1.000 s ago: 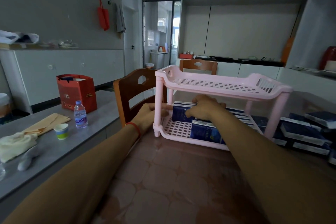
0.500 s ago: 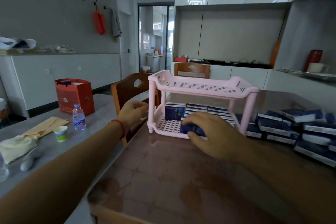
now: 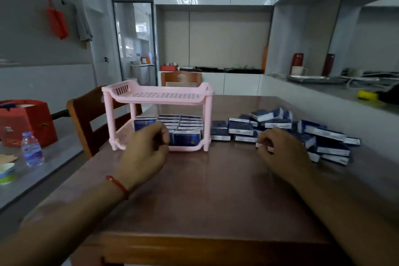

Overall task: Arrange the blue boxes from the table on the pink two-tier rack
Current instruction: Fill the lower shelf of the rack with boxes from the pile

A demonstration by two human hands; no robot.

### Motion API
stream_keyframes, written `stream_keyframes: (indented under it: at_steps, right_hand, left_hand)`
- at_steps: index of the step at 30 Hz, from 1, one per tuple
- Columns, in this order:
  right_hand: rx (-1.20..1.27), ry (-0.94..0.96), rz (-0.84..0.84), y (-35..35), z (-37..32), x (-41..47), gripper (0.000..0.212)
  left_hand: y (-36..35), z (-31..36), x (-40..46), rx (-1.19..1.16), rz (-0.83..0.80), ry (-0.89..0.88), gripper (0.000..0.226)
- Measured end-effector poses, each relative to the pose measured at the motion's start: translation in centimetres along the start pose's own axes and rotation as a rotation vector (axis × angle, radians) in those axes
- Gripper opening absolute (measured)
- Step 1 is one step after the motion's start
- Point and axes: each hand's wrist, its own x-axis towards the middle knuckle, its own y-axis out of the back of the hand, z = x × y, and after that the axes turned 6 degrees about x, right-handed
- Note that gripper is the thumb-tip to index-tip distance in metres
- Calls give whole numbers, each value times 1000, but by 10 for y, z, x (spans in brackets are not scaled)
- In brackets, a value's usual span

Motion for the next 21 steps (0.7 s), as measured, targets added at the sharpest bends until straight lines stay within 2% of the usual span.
stream_keyframes:
  at_steps: [2, 4, 7, 9, 11, 13, 15, 18, 21]
  right_hand:
    - [-129, -123, -9, -1, 8, 3, 23]
    - [-350, -177, -139, -5, 13, 5, 35]
    - [-444, -208, -242, -12, 12, 5, 36]
    - [-353, -164, -241, -11, 7, 3, 33]
    - [-114, -93, -240, -8, 1, -1, 28]
    - [132, -21, -302, -5, -3, -4, 30]
    - [273, 12, -385, -5, -6, -5, 36]
    - [388, -27, -395, -1, -7, -2, 42]
    - [498, -78, -278, 4, 0, -1, 31]
  left_hand:
    - [-31, 28, 9, -41, -117, -138, 17]
    - [-62, 53, 23, -43, -235, -215, 14]
    - [-101, 74, 44, 4, -317, -307, 17]
    - [-120, 77, 49, -4, -293, -309, 19]
    - [-136, 72, 48, -61, -251, -267, 21]
    - [-145, 64, 45, -82, -315, -238, 41]
    - [-147, 57, 44, -97, -418, -250, 59]
    - [-143, 54, 45, -159, -459, -298, 49]
    - [-139, 51, 46, -215, -441, -228, 35]
